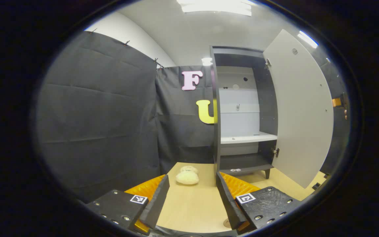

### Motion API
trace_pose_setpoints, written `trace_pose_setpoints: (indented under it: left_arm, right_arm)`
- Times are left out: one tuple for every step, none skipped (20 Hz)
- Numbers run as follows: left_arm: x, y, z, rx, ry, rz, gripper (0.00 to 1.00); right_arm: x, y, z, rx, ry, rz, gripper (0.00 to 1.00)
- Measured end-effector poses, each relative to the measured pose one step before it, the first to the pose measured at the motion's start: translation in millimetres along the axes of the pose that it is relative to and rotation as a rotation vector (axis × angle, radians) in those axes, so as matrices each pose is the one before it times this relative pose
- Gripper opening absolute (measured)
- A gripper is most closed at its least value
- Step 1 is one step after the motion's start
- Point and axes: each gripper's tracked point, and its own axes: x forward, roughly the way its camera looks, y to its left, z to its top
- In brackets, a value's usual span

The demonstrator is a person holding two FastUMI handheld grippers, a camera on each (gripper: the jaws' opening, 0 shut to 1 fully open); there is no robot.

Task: Open the cabinet door with the right hand, grasp the bottle in the cabinet with the left hand and place it on the coaster, then close the cabinet door with the right hand.

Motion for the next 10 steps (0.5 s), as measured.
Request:
trace_pose_setpoints:
  left_arm:
    - [3.42, 4.73, -1.85, -0.00796, 0.00350, -0.00348, 0.77]
    - [4.90, 3.92, -0.65, -0.00871, 0.00073, -0.00604, 0.82]
    - [4.62, 3.05, -1.08, -0.00691, 0.00205, -0.00661, 0.82]
    - [3.90, 2.93, -1.75, -0.00421, 0.00055, -0.00558, 0.82]
    - [4.15, 3.14, -1.04, -0.00315, 0.00022, -0.00769, 0.82]
    - [4.35, 2.16, -0.32, -0.00279, 0.00021, -0.00787, 0.82]
    - [3.95, 2.41, 0.22, -0.00256, -0.00063, -0.00724, 0.82]
    - [3.77, 1.88, 0.00, -0.00127, -0.00134, -0.00766, 0.82]
    - [2.85, 2.75, 0.74, -0.00112, -0.00251, -0.00642, 0.82]
    - [2.11, 2.09, -0.09, -0.00289, -0.00306, -0.01027, 0.82]
  right_arm:
    - [-1.06, -1.19, 0.49, -0.00171, -0.00218, -0.01174, 0.92]
    - [0.16, -0.73, -0.07, -0.00271, -0.00093, -0.00956, 0.92]
    - [-0.10, 0.04, -0.06, 0.00008, 0.00078, -0.00628, 0.92]
    - [-1.30, 1.25, -0.17, 0.00036, -0.00051, -0.00243, 0.91]
    - [-1.19, 2.34, -0.19, 0.00169, 0.00097, -0.00024, 0.92]
    - [-0.69, 2.77, -0.21, 0.00073, 0.00017, 0.00132, 0.92]
    - [-0.80, 1.28, -0.21, -0.00036, 0.00006, 0.00038, 0.92]
    - [-0.90, 1.13, 0.47, 0.00096, -0.00230, -0.00068, 0.91]
    - [0.71, 1.53, -0.53, 0.00176, 0.00024, -0.00155, 0.87]
    - [-0.37, 1.75, 0.18, 0.00166, -0.00356, -0.00099, 0.91]
